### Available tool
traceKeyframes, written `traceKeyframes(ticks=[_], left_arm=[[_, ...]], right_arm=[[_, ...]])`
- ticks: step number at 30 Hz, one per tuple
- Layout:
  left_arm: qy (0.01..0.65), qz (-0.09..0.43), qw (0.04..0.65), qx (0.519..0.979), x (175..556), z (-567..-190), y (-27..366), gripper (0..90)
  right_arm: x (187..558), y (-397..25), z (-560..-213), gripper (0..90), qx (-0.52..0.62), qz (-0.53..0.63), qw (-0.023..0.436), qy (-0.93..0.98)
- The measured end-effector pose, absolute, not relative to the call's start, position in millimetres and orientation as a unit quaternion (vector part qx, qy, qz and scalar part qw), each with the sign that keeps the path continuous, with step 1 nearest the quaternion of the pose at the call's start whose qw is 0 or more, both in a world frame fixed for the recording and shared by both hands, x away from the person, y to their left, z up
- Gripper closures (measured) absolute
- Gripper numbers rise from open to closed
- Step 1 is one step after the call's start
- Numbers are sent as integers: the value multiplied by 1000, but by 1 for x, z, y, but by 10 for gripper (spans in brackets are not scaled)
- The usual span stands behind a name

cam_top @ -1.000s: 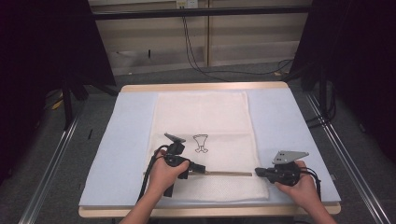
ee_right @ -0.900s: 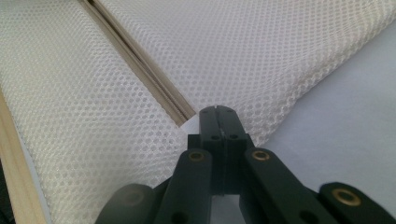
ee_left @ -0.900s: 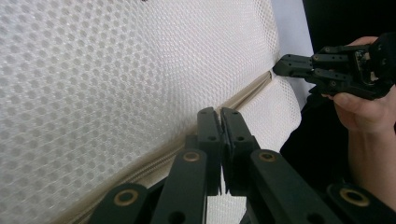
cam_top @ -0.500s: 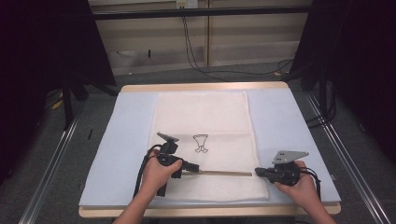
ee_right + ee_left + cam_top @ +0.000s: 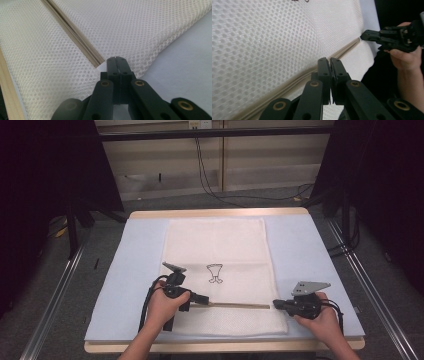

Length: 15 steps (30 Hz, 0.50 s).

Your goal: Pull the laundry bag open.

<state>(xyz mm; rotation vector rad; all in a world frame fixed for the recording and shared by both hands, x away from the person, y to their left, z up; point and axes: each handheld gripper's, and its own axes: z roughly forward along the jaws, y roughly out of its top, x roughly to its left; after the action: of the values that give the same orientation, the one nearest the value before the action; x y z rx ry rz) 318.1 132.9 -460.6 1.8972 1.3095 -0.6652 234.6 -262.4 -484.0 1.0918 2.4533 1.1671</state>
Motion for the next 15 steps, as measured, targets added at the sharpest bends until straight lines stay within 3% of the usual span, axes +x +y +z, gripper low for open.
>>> traceKeyframes(ticks=[15], left_arm=[[529,-248,366,724,315,-457,167,877]], right_arm=[[235,-262,-484,900,371,396,108,833]])
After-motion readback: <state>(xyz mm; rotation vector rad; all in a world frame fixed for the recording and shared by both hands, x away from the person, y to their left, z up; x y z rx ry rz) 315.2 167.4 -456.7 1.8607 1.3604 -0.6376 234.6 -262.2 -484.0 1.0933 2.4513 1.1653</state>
